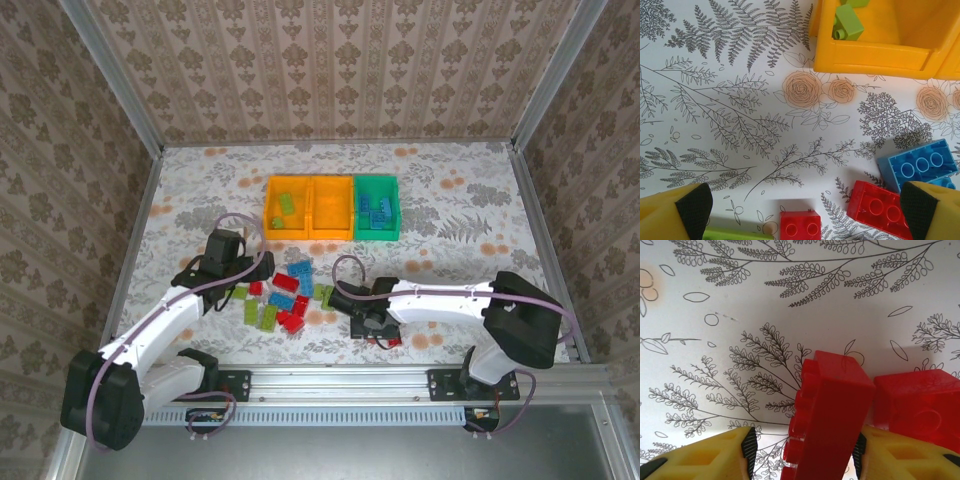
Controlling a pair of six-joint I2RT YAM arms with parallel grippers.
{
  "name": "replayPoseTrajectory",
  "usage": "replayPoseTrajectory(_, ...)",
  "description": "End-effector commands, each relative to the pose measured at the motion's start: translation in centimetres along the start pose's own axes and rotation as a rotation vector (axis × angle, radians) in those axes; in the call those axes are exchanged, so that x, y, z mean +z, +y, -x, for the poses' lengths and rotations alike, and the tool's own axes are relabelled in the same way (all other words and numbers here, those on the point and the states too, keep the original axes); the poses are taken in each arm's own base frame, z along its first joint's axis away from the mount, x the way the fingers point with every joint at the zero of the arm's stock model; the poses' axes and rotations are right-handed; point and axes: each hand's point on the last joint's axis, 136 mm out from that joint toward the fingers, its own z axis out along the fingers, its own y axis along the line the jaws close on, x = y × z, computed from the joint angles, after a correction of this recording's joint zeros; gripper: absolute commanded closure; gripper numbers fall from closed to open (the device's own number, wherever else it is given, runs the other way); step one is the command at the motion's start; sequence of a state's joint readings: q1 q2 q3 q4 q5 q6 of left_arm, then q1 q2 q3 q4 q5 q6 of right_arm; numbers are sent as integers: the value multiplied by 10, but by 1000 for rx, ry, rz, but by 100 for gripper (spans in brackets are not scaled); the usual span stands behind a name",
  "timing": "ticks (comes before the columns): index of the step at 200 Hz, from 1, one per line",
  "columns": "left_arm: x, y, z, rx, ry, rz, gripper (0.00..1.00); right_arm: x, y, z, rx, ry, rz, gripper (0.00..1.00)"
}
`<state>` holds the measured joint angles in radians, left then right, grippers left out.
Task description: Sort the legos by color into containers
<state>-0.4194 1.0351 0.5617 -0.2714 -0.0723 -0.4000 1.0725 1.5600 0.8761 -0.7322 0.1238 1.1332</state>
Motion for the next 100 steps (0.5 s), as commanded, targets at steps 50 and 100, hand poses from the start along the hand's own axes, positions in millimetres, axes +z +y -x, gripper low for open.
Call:
replayPoseTrajectory(50, -3, 5, -7, 10, 12, 22, 0, -4, 6, 9, -46, -24, -38, 76)
replayPoseTrajectory(100, -4, 5, -9, 6, 12, 24, 0, -27, 26, 46, -105, -103, 22, 78)
